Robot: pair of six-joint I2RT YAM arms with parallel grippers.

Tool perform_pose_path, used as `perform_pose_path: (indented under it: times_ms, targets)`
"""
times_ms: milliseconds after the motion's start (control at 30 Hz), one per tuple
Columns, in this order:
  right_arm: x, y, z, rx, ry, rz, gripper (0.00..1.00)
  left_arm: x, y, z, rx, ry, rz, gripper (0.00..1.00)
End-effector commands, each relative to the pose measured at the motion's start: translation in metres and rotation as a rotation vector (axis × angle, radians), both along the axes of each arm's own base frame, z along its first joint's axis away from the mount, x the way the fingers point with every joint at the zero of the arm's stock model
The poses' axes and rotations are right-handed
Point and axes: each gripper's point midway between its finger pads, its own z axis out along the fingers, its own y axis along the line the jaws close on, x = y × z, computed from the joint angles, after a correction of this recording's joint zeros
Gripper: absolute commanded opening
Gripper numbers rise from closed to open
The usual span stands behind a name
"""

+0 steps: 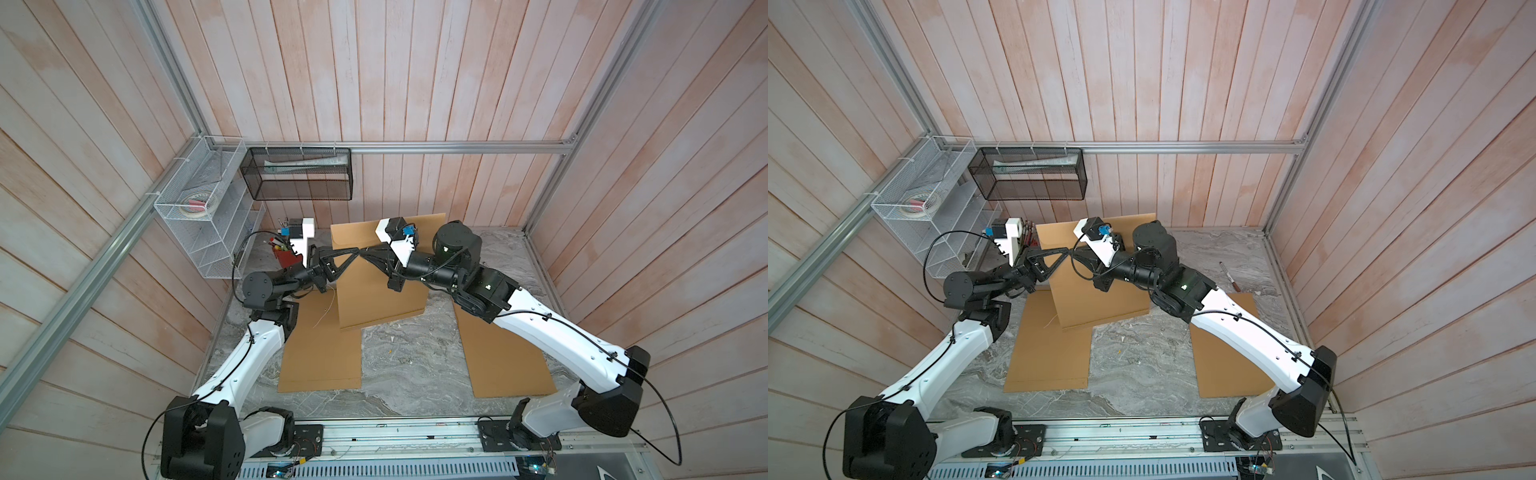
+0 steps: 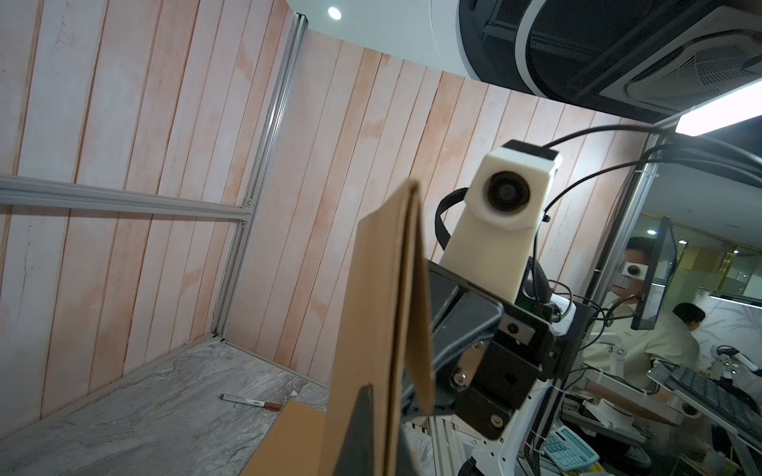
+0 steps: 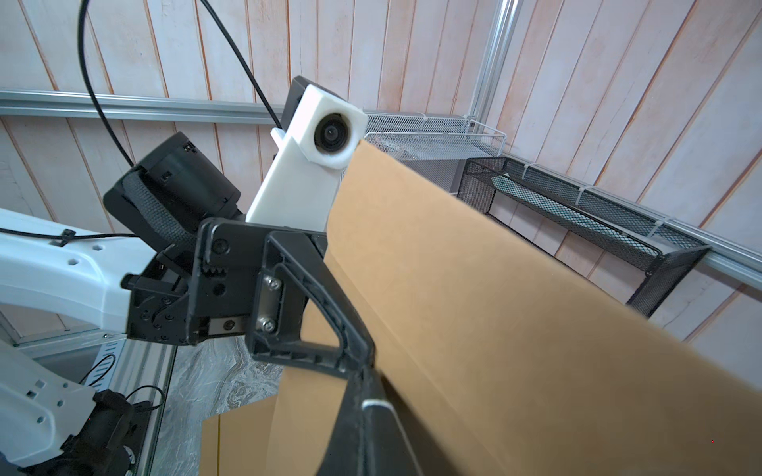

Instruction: Open the file bag

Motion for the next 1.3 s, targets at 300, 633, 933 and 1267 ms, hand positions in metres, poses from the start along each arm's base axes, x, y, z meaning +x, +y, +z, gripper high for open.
perform_pose_path:
  times_ms: [300, 633, 933, 1267]
  targets:
    - [0.004, -0.009, 0.028, 0.070, -0.043, -0.061, 0.00, -0.010, -0.009, -0.006, 0.012, -0.009, -0.056, 0.00]
    - [0.013, -0.036, 0.040, 0.111, -0.082, -0.195, 0.00, -0.014, -0.008, -0.006, 0.019, -0.015, -0.055, 0.00]
    - [0.019, -0.059, 0.038, 0.120, -0.078, -0.272, 0.00, -0.016, -0.007, -0.003, 0.014, -0.023, -0.047, 0.00]
    - [0.016, -0.074, 0.031, 0.146, -0.059, -0.294, 0.00, -0.011, -0.003, 0.001, -0.005, -0.024, 0.009, 0.00]
